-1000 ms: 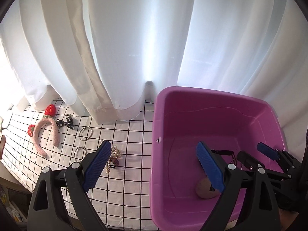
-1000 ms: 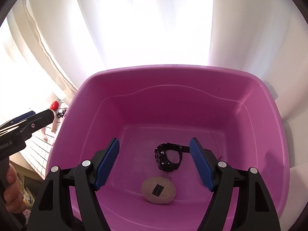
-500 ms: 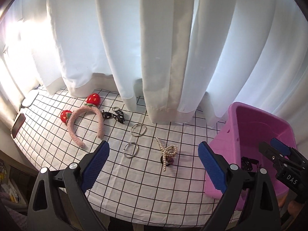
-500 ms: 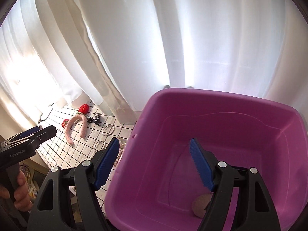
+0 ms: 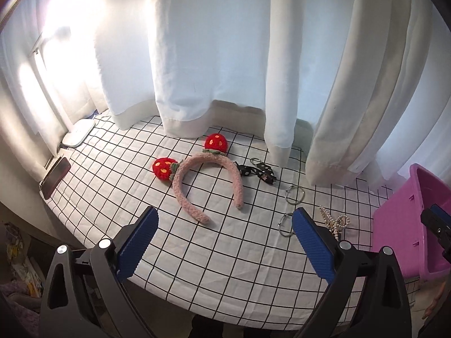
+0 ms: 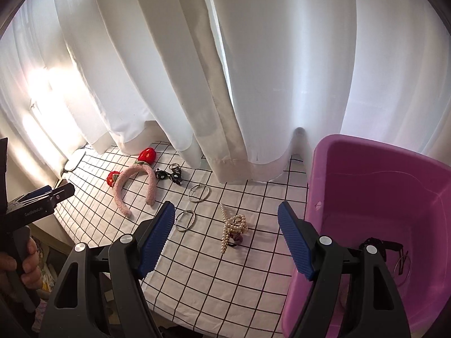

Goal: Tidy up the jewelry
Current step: 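Grasp the pink strawberry headband with the left tool while the right tool grasps the pearl hair clip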

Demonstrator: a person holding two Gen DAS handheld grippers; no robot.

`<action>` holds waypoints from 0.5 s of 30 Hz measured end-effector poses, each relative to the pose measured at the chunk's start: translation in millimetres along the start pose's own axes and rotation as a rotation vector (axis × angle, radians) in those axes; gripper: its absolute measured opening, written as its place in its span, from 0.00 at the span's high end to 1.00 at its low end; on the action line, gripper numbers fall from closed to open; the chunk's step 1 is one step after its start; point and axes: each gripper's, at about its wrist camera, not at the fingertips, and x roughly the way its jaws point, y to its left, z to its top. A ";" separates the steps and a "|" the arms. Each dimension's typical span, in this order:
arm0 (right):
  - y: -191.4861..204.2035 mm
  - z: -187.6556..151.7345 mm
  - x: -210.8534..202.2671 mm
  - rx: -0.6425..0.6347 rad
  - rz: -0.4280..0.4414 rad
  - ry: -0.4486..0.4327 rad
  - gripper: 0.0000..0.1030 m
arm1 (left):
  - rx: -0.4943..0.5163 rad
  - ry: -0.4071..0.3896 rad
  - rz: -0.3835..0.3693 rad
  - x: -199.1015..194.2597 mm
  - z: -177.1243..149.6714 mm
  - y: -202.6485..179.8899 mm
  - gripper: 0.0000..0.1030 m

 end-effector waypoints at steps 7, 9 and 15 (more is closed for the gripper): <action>34.4 -16.7 21.2 0.036 -0.046 0.031 0.30 | 0.005 0.040 -0.009 28.7 -2.8 51.1 0.08; 42.5 -23.4 27.3 0.049 -0.077 0.031 0.30 | 0.009 0.054 -0.025 37.6 -4.3 60.5 0.08; 62.6 -43.8 46.0 0.089 -0.144 0.033 0.30 | 0.053 0.055 -0.044 60.3 -11.4 81.1 0.08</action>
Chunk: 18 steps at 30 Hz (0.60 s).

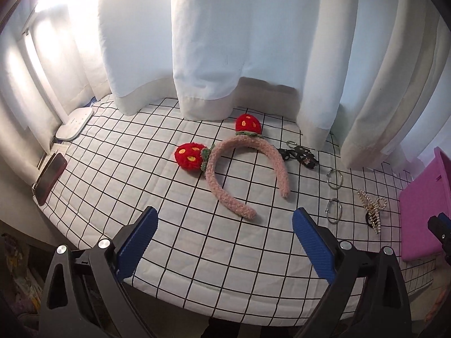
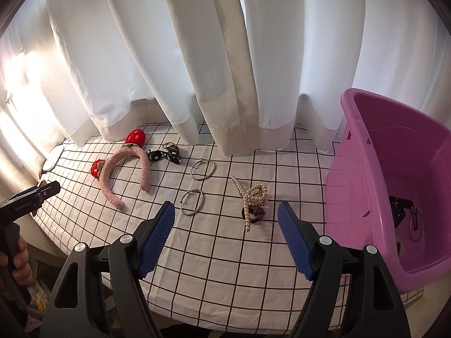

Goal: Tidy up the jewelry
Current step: 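Grasp the pink strawberry headband with the left tool while the right tool grasps the pearl hair clip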

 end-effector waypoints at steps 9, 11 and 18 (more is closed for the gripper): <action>10.8 -23.5 37.7 0.053 -0.042 0.027 0.30 | 0.013 0.034 0.000 48.1 -13.2 28.9 0.08; 10.7 -25.0 46.3 0.052 -0.047 0.040 0.30 | -0.012 0.051 0.000 60.3 -14.5 34.9 0.08; 7.7 -27.6 76.9 0.023 -0.067 0.038 0.30 | -0.058 0.050 0.040 100.5 -11.0 38.2 0.08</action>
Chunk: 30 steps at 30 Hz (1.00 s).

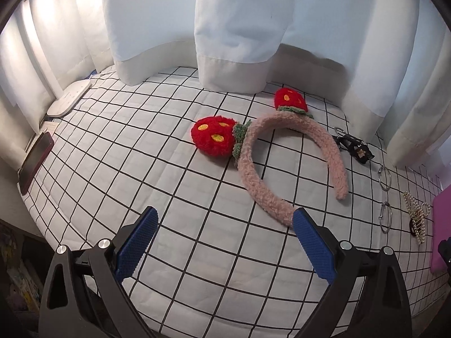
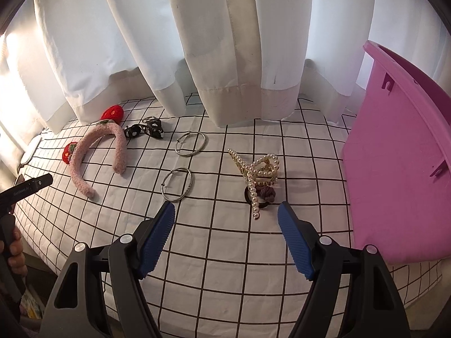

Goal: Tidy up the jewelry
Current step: 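Grasp the pink strawberry headband with the left tool while the right tool grasps the pearl hair clip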

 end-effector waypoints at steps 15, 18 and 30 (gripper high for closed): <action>-22.3 -0.5 54.0 0.002 -0.107 -0.106 0.30 | 0.010 -0.014 0.027 67.9 11.7 -23.2 0.08; -21.4 1.9 64.5 -0.031 -0.147 -0.108 0.30 | 0.018 -0.006 0.032 77.5 11.8 -25.4 0.08; -10.8 2.6 99.0 -0.133 -0.229 -0.117 0.30 | 0.007 -0.063 0.023 89.5 11.5 -27.8 0.05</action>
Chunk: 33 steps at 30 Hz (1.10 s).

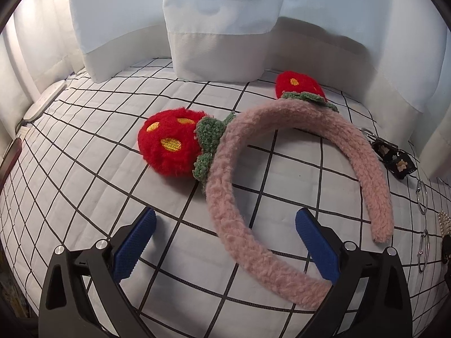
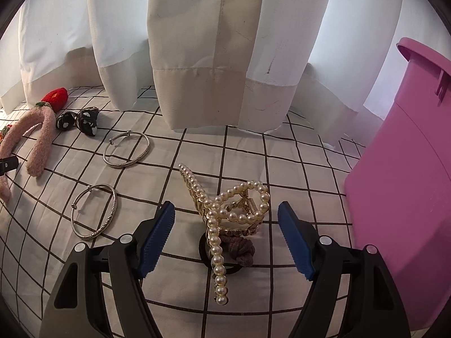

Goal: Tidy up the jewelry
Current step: 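Grasp the pink strawberry headband with the left tool while the right tool grasps the pearl hair clip, then lift the headband and pearl clip with both tools and carry them over the pink basin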

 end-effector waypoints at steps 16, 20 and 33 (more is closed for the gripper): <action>4.9 5.9 1.1 -0.032 0.015 -0.022 0.48 | 0.028 -0.046 -0.022 -6.6 -0.7 -8.6 0.29; 0.2 6.6 0.4 -0.007 0.042 -0.026 0.48 | 0.057 -0.068 -0.035 -11.5 -0.3 -17.0 0.69; 1.0 11.0 -17.5 0.021 0.101 -0.081 0.48 | -0.028 -0.109 -0.078 -28.2 11.4 3.3 0.91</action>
